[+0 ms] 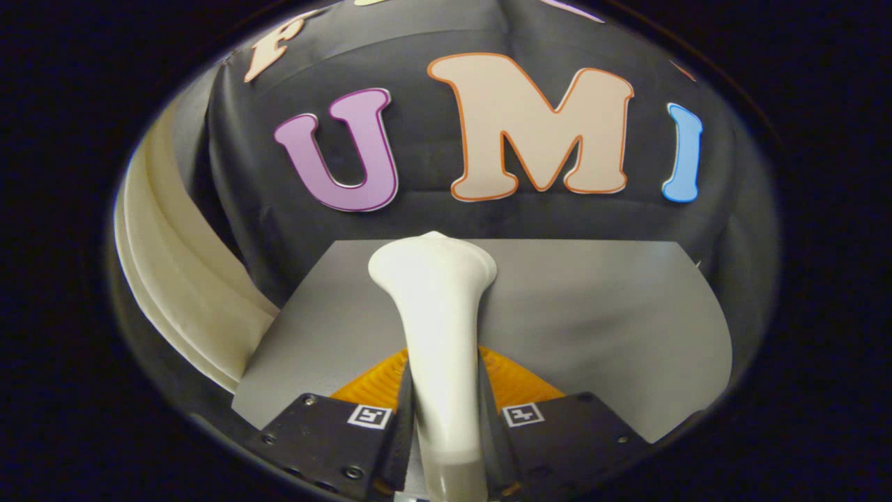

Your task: Iron the clothes twice with a garment steamer, once on the left side and once on the right side.

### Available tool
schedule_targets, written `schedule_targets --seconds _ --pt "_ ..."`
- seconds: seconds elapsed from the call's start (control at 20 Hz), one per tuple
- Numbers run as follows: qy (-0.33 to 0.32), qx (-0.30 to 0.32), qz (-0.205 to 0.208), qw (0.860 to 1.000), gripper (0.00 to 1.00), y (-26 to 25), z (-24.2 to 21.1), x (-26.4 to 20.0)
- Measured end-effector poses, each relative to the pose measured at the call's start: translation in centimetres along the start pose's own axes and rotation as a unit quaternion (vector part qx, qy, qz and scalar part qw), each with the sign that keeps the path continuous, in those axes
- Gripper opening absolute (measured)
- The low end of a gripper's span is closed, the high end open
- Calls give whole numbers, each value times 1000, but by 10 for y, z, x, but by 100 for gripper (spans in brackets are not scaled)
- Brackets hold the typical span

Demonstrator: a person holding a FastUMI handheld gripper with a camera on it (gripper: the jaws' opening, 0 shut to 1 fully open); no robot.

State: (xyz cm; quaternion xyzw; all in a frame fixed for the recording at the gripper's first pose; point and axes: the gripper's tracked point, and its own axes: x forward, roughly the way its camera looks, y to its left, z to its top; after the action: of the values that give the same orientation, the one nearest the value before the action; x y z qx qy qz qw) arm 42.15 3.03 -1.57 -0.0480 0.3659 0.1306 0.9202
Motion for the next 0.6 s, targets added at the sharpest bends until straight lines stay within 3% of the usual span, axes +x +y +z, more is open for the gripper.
schedule_targets --seconds 0.1,0.2,0.6 --pt "-22 8 25 999 41 4 2 -4" --pt "-49 8 -4 999 37 -7 3 -11" --pt "-158 -7 -2 987 31 20 -18 -85"
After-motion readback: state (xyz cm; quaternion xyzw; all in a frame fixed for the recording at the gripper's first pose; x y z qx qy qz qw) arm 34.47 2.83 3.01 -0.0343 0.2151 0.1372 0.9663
